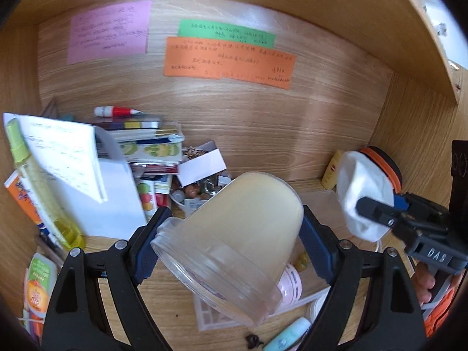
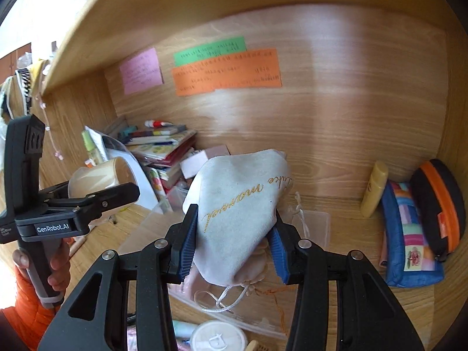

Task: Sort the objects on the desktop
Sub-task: 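Carry the cream container into the bin and open the left tool while the right tool releases the pouch there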

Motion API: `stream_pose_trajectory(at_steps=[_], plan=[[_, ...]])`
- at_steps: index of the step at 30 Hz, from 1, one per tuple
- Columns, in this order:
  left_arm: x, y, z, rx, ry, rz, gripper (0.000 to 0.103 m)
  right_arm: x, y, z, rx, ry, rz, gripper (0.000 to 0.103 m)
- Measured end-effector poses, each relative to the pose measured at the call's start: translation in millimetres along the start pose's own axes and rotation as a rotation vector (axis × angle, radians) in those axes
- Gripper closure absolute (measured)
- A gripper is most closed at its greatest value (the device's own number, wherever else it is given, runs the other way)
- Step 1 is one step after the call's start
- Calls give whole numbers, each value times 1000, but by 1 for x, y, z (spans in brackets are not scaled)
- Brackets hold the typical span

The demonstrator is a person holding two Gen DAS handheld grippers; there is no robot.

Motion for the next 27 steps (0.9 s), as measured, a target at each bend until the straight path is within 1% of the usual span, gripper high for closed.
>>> stream_pose_trajectory(at_steps=[2, 6, 8, 12, 15, 17, 19, 22, 23, 24, 25, 26, 27], plan=[[2, 11, -1, -19, 6, 3, 18, 2, 9, -5, -19, 8, 14, 62], [5, 32, -5, -56, 20, 26, 18, 5, 23, -13, -59, 2, 4, 62], [6, 40, -7, -71, 23, 33, 18, 7, 29, -18, -80, 8, 14, 62], [2, 55, -10, -81, 5, 53, 18, 9, 41, -27, -120, 4, 12, 62], [-1, 66, -15, -112, -2, 67, 18, 8, 51, -33, -164, 2, 8, 62], [0, 70, -21, -126, 14, 79, 18, 7, 57, -37, -186, -3, 9, 62], [7, 70, -24, -110, 58, 107, 18, 6, 61, -40, -201, -5, 13, 62], [11, 77, -30, -154, 58, 88, 18, 5, 66, -44, -222, -11, 13, 62], [13, 80, -32, -167, 65, 90, 18, 4, 69, -46, -237, -15, 11, 62], [16, 81, -33, -158, 86, 106, 18, 3, 71, -47, -246, -18, 10, 62], [18, 81, -35, -156, 100, 123, 19, 3, 73, -49, -258, -19, 10, 62], [20, 80, -35, -154, 101, 113, 22, 2, 75, -50, -267, -24, 11, 62], [21, 79, -35, -160, 103, 104, 28, 1, 77, -51, -272, -29, 11, 62]])
Point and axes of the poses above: each gripper's, at about its wrist camera, not at the fingertips, and y roughly the way its jaws point, x to its right, z to its top, the point moved 3 cm from there along y, roughly the way its jaws point, and after that the axes turned 15 degrees about -y, right-handed, at the moved point
